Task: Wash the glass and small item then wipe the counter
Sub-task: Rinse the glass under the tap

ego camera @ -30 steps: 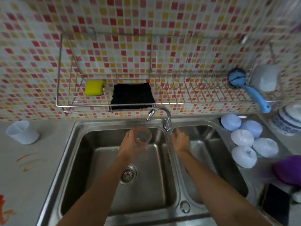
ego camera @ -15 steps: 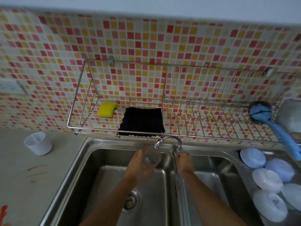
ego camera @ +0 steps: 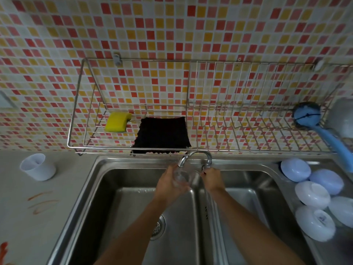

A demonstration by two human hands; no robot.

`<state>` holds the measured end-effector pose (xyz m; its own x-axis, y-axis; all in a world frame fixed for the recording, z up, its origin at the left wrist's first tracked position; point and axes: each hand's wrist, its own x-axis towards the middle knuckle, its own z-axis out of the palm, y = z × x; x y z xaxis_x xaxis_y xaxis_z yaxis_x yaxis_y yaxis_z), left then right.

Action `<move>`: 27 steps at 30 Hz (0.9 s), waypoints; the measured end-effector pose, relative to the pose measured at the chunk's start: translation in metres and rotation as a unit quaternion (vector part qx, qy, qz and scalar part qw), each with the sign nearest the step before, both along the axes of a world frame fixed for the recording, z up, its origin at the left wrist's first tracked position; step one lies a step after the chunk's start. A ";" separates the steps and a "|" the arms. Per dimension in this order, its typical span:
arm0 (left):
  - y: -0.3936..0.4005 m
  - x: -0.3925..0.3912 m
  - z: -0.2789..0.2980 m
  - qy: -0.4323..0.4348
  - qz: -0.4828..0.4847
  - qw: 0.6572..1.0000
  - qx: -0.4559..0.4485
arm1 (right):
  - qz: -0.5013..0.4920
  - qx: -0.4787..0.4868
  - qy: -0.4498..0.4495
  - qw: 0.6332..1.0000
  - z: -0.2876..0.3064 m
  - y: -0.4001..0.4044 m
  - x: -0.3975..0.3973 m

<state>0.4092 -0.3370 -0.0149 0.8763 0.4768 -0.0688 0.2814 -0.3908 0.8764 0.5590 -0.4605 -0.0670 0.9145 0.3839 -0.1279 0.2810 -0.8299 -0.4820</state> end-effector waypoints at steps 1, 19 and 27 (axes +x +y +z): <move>0.000 0.002 -0.001 0.001 0.002 1.000 -0.004 | 0.003 0.002 0.000 1.000 0.000 0.000 -0.001; -0.007 0.014 0.006 0.028 0.000 0.999 -0.043 | -0.016 0.039 -0.002 0.999 0.001 -0.005 -0.007; 0.005 -0.003 -0.006 0.007 0.017 1.000 -0.016 | -0.015 0.044 -0.014 0.999 -0.003 -0.003 -0.006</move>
